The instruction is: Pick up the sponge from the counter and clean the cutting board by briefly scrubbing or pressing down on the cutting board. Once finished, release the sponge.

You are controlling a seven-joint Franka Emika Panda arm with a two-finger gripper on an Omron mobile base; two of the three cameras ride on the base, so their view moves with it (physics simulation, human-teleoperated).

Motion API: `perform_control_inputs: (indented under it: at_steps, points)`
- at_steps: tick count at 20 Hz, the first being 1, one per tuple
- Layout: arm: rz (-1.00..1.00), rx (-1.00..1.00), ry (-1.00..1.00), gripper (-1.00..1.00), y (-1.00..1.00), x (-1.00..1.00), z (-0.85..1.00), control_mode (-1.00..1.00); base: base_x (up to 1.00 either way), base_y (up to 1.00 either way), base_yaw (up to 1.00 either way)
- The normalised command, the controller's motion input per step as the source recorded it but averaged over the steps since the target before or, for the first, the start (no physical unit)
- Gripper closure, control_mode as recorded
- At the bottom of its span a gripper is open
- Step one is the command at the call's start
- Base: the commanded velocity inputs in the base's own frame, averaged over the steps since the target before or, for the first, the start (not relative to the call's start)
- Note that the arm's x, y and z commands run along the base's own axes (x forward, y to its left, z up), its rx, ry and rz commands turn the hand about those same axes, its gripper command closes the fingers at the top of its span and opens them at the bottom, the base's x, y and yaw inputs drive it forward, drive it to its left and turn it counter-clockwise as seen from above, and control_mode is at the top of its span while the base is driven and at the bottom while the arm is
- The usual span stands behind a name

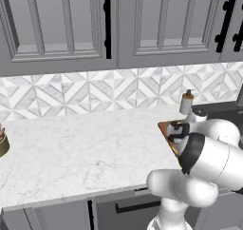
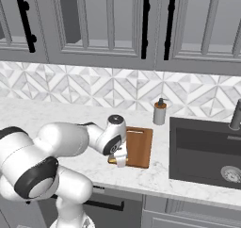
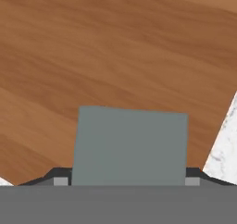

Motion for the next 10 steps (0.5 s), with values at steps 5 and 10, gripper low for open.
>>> perform_control_inputs:
  at_steps: [5, 10]
  points:
    - [0.00, 0.03, 0.00, 1.00, 0.00, 0.23, -0.19, -1.00, 0.00, 0.00, 0.00]
    - [0.00, 0.00, 0.00, 1.00, 0.00, 0.20, -0.08, -1.00, 0.00, 0.00, 0.00]
